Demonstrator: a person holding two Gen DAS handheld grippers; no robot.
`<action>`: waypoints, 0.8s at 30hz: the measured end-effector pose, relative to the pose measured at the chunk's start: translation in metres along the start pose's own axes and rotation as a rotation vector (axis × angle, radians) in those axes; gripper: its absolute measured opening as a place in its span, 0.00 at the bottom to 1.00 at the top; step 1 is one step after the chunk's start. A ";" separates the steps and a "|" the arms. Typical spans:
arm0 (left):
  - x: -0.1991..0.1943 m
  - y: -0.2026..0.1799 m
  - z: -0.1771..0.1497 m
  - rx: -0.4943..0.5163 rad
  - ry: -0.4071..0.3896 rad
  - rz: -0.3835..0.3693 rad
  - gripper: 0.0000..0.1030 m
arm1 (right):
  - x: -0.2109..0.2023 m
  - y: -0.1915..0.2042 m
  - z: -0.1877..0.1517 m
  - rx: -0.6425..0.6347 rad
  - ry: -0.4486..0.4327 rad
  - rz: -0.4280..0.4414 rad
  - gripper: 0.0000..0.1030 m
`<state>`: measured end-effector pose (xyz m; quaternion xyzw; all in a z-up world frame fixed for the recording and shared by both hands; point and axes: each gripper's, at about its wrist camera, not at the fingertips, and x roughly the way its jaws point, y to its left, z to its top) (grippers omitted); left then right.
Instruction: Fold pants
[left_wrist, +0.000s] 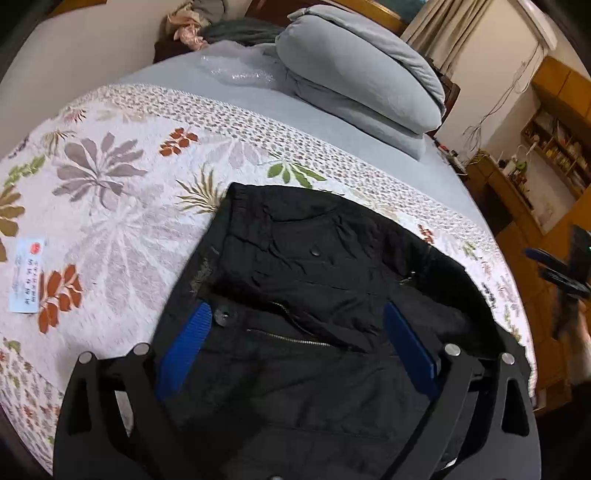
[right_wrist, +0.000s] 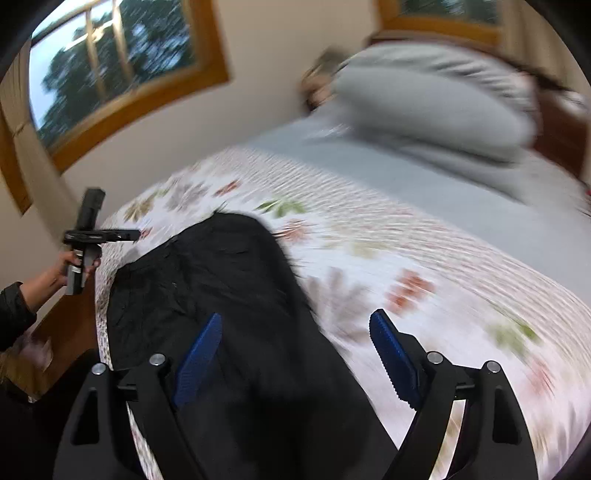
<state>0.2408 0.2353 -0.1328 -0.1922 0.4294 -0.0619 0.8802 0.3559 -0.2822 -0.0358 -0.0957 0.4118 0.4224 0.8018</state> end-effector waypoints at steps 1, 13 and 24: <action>0.001 0.001 0.001 -0.008 0.007 0.004 0.92 | 0.029 0.003 0.014 -0.007 0.041 0.014 0.79; 0.009 0.008 -0.010 0.012 0.040 0.109 0.92 | 0.184 0.034 0.055 -0.150 0.343 -0.007 0.64; 0.003 -0.013 -0.022 0.112 0.072 0.114 0.92 | 0.215 0.016 0.057 -0.154 0.417 -0.143 0.50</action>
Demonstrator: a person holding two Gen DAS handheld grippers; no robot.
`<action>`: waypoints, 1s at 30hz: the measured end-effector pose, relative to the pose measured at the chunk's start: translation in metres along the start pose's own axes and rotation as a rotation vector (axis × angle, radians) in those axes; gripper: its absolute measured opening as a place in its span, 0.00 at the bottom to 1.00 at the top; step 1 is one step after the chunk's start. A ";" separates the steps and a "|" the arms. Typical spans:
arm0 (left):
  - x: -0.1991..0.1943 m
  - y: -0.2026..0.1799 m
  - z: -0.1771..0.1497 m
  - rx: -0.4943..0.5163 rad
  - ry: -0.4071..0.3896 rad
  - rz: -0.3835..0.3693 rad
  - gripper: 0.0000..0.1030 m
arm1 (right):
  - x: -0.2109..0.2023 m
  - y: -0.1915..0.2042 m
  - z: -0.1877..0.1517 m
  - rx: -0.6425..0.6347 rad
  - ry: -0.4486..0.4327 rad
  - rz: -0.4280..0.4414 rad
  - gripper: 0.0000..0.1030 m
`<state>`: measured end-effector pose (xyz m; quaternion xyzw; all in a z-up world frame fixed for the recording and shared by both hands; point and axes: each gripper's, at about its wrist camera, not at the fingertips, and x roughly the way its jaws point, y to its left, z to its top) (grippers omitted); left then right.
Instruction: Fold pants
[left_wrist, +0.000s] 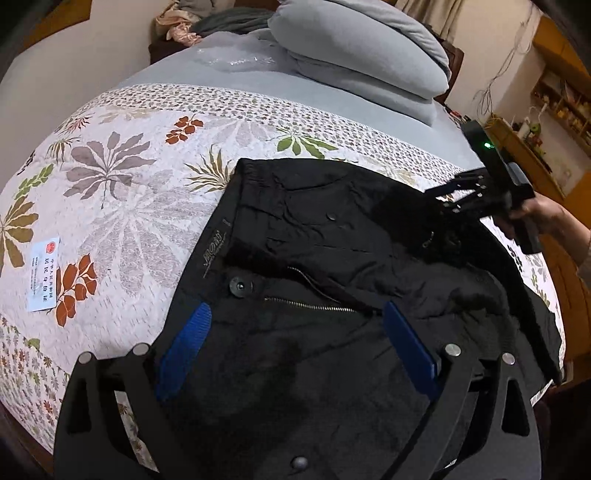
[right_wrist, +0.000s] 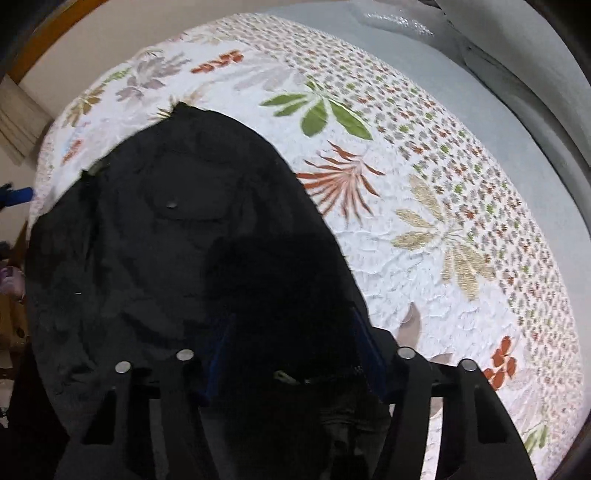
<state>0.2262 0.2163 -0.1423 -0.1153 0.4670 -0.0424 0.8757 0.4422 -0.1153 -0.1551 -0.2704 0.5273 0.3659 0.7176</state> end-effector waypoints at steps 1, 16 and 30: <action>-0.001 -0.001 0.000 0.001 0.000 -0.002 0.92 | -0.003 -0.003 0.001 0.012 -0.018 0.003 0.47; 0.006 0.002 -0.009 0.000 0.028 -0.008 0.95 | 0.038 -0.012 0.014 -0.025 0.128 0.042 0.16; -0.047 -0.004 -0.007 -0.018 -0.070 0.013 0.95 | -0.101 0.091 -0.048 -0.168 -0.190 0.062 0.06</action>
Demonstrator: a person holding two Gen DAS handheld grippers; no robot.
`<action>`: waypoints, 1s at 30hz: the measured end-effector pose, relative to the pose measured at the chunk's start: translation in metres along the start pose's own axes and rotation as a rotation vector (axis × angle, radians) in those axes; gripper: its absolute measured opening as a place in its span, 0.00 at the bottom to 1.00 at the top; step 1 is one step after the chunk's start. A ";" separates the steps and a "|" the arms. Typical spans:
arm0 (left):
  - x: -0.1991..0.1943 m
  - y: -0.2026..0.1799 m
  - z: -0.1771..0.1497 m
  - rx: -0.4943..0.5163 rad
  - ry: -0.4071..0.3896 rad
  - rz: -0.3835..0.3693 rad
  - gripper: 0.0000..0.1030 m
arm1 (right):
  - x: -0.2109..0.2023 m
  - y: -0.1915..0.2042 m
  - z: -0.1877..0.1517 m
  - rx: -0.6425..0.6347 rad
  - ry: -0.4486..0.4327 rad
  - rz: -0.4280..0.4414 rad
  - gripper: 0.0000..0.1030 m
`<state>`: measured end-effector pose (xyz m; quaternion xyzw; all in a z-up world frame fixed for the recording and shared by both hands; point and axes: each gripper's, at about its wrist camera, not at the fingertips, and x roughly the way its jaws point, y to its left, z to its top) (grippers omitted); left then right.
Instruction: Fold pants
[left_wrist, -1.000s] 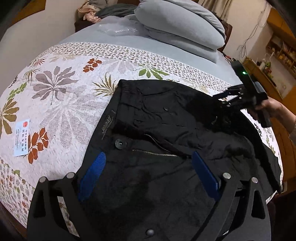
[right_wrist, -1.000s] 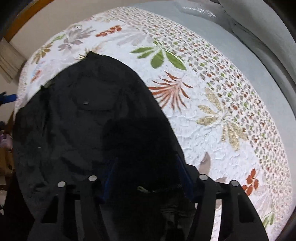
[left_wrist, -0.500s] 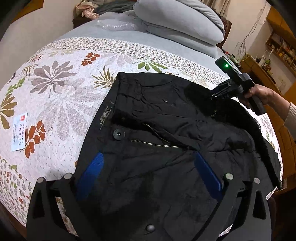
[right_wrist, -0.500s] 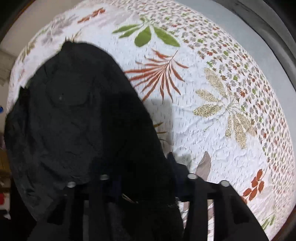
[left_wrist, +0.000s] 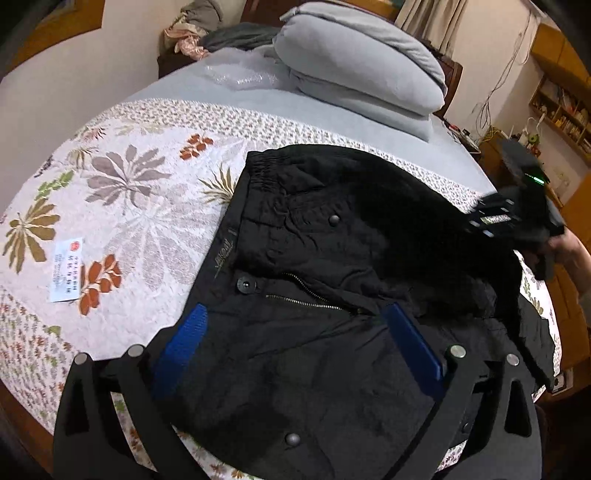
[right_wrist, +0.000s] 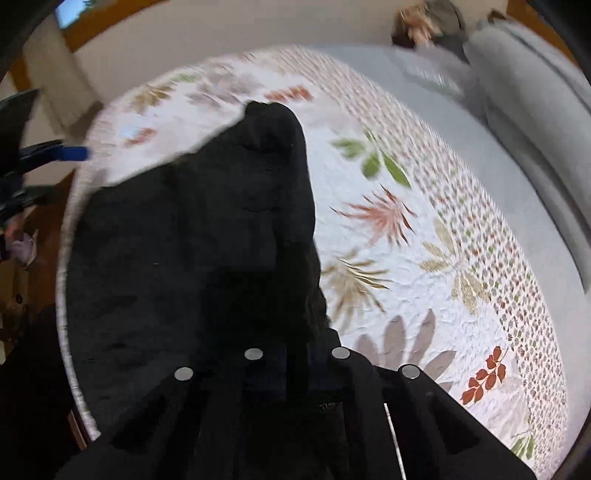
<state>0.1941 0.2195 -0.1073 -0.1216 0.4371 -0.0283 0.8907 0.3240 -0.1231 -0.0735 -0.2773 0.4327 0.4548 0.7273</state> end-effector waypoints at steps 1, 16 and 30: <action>-0.007 -0.001 -0.001 0.000 -0.010 0.006 0.95 | -0.014 0.015 -0.003 -0.008 -0.030 0.019 0.06; -0.045 -0.002 -0.044 -0.080 0.043 -0.002 0.98 | 0.006 0.168 -0.080 -0.090 -0.030 0.136 0.06; 0.021 -0.003 -0.117 -0.401 0.191 -0.415 0.98 | -0.007 0.194 -0.084 -0.115 -0.068 0.135 0.06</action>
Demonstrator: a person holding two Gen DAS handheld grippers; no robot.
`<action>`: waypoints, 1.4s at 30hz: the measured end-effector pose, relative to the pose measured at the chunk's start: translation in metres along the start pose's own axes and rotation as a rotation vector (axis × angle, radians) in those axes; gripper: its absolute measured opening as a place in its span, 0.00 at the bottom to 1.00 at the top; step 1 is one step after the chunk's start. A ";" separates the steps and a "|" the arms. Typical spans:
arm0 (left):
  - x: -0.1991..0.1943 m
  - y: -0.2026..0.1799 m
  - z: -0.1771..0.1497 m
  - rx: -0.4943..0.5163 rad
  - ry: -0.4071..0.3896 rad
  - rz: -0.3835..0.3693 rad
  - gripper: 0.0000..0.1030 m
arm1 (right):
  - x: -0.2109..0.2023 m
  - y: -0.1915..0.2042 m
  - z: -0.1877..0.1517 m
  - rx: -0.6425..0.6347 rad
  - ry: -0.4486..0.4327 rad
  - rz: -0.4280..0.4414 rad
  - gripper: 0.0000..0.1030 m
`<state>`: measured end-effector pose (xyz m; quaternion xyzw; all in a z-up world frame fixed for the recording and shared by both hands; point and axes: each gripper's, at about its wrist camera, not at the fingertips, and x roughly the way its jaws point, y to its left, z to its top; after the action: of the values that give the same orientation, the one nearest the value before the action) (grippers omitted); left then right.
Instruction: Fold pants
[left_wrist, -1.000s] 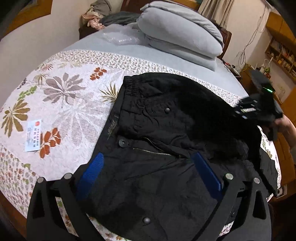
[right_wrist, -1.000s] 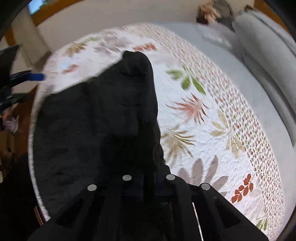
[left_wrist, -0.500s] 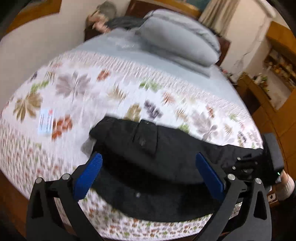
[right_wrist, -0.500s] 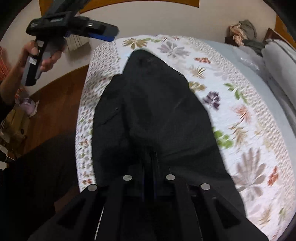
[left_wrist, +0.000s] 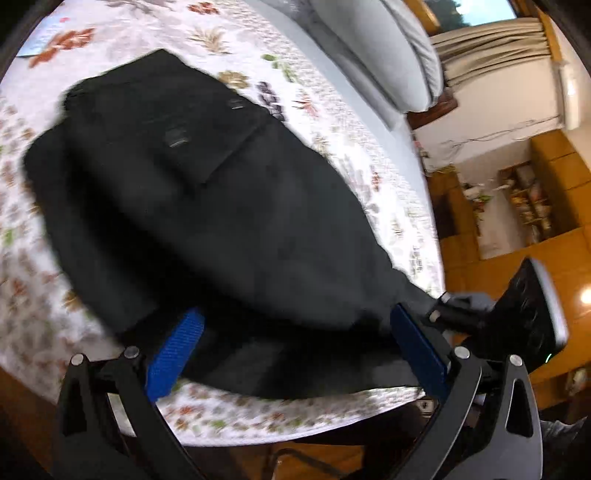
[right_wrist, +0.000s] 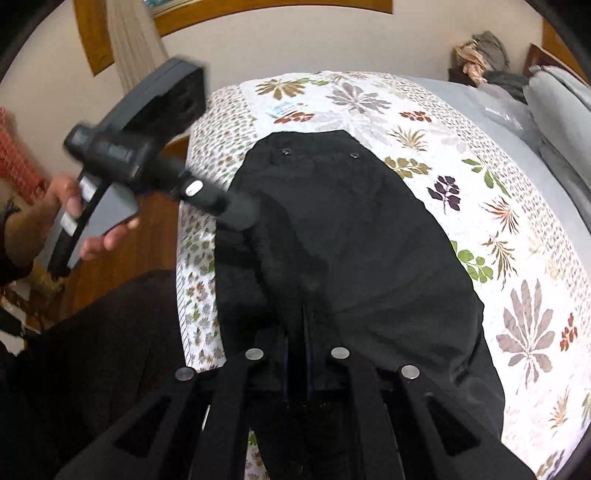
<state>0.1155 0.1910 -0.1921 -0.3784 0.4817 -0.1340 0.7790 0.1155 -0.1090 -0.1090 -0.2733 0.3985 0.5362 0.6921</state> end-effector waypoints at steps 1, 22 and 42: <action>0.003 0.000 0.004 0.007 -0.002 0.021 0.98 | 0.001 0.003 -0.002 -0.011 0.002 0.002 0.06; 0.028 -0.006 0.000 0.368 -0.051 0.503 0.98 | 0.008 -0.003 -0.045 0.246 -0.110 0.131 0.44; 0.039 -0.019 -0.009 0.352 -0.153 0.576 0.98 | -0.275 -0.025 -0.534 1.620 -0.351 -0.312 0.53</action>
<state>0.1300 0.1519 -0.2060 -0.0954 0.4786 0.0391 0.8720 -0.0277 -0.6904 -0.1629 0.3430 0.5043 0.0175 0.7923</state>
